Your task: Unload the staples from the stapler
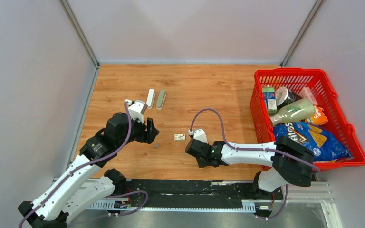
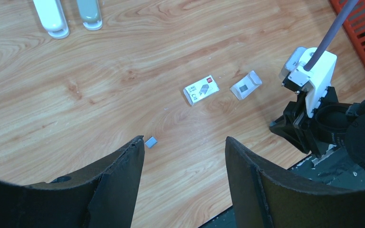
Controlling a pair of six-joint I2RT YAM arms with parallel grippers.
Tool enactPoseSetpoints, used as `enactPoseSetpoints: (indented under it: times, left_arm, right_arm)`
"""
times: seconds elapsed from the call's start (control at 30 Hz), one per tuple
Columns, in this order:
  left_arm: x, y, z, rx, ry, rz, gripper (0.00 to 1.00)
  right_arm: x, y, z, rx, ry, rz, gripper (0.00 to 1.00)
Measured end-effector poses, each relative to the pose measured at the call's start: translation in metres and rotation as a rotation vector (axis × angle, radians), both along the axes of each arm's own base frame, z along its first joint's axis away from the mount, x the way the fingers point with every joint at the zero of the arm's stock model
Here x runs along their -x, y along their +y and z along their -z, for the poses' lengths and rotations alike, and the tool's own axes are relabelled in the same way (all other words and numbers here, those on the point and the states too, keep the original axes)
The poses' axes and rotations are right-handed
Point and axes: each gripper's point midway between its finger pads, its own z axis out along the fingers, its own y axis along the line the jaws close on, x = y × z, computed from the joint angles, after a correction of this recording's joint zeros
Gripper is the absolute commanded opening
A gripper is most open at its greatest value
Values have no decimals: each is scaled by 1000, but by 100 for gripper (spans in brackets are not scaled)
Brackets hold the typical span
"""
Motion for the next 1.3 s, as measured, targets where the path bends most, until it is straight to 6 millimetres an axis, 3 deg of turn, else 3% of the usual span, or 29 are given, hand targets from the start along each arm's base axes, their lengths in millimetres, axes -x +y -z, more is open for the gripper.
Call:
enactPoseSetpoints:
  times: [0.3, 0.67, 0.97, 1.3]
  left_arm:
    - [1, 0, -2, 5, -5, 0, 70]
    - [2, 1, -5, 12, -15, 1, 70]
    - [2, 1, -5, 15, -17, 5, 71]
    - [2, 0, -4, 11, -15, 8, 70]
  right_arm:
    - [-4, -2, -3, 26, -14, 10, 17]
    - [-33, 29, -43, -20, -99, 47, 16]
    - [-56, 19, -31, 27, -95, 122, 15]
    - [-76, 21, -37, 5, -104, 166, 15]
